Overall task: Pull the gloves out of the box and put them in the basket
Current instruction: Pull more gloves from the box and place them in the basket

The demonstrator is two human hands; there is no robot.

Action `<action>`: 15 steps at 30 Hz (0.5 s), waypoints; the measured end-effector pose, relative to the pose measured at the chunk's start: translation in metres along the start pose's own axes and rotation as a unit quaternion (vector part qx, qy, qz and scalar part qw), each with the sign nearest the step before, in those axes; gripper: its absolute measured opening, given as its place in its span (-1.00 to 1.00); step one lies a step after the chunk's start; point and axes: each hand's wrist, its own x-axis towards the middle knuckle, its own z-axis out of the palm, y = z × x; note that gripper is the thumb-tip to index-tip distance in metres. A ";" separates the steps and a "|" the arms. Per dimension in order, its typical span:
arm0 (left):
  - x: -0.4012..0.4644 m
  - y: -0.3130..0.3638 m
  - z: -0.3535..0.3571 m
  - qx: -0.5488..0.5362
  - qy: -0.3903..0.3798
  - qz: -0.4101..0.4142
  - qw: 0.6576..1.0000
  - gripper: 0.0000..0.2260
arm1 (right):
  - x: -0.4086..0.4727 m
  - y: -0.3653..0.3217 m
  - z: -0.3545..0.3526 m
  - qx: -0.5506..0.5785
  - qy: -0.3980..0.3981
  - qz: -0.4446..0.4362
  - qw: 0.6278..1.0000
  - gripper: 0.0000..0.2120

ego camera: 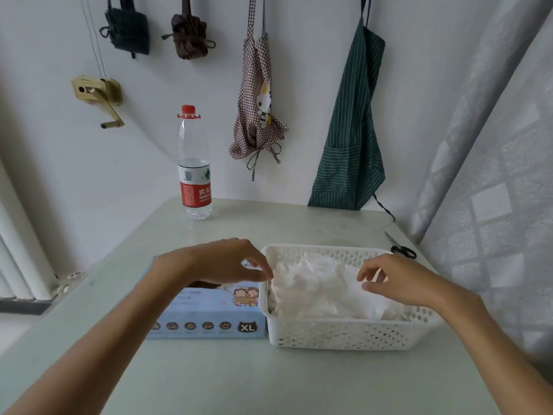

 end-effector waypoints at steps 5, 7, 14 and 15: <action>-0.035 -0.068 0.008 -0.062 0.136 -0.105 0.983 -0.79 | 0.016 -0.081 0.025 0.091 0.035 -0.102 0.990 -0.92; -0.044 -0.087 0.017 -0.071 0.139 -0.138 0.978 -0.77 | 0.022 -0.108 0.042 0.107 0.038 -0.135 0.984 -0.91; -0.055 -0.133 0.024 -0.029 -0.011 -0.231 0.972 0.29 | 0.059 -0.163 0.055 -0.019 0.055 -0.214 0.975 -0.85; -0.053 -0.136 0.024 -0.033 -0.023 -0.243 0.969 0.31 | 0.065 -0.167 0.053 -0.041 0.041 -0.223 0.973 -0.84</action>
